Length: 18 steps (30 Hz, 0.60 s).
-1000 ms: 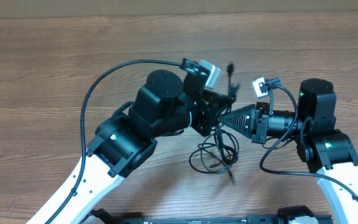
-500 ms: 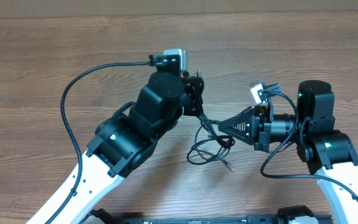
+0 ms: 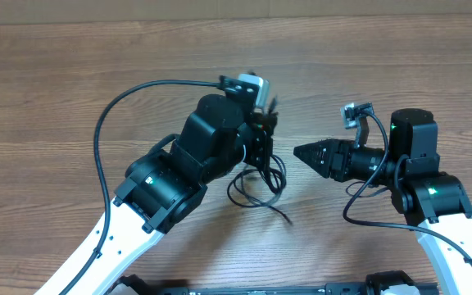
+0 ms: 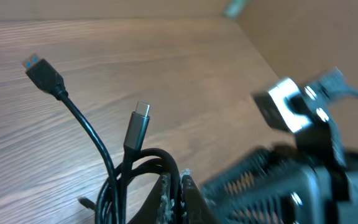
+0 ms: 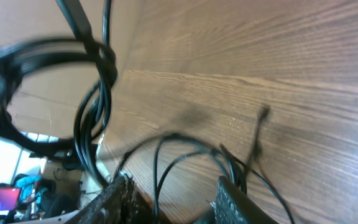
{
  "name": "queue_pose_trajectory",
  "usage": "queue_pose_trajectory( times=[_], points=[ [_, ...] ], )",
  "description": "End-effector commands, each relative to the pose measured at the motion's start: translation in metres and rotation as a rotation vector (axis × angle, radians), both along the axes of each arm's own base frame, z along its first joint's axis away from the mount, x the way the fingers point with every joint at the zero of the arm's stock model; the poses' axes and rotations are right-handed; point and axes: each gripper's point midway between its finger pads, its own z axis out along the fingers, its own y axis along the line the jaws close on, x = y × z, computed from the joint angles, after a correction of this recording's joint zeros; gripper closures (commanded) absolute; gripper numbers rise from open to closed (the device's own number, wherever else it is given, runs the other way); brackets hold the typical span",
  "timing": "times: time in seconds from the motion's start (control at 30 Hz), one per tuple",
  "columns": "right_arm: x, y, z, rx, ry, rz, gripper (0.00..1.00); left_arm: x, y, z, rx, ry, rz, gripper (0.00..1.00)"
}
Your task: Untangle cables
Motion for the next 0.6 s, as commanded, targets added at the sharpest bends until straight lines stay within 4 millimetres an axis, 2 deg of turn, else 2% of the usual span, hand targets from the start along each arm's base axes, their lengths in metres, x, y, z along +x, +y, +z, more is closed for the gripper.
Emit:
queue_pose_trajectory(
  times=[0.0,0.13,0.33,0.57],
  points=[
    [-0.012,0.013,0.02,0.07,-0.087,0.125,0.59,-0.019,-0.016,0.014,-0.018,-0.052,-0.18,0.96],
    [-0.021,0.02,0.035,0.131,-0.153,0.216,0.59,-0.029,-0.028,0.023,-0.073,-0.056,-0.26,0.96],
    [-0.018,0.021,0.04,0.134,-0.192,0.219,0.59,-0.049,-0.046,0.047,-0.199,-0.056,-0.393,0.96],
    [-0.016,0.024,0.054,0.158,-0.275,0.249,0.63,-0.054,-0.052,0.049,-0.217,-0.047,-0.4,0.96]
  ],
)
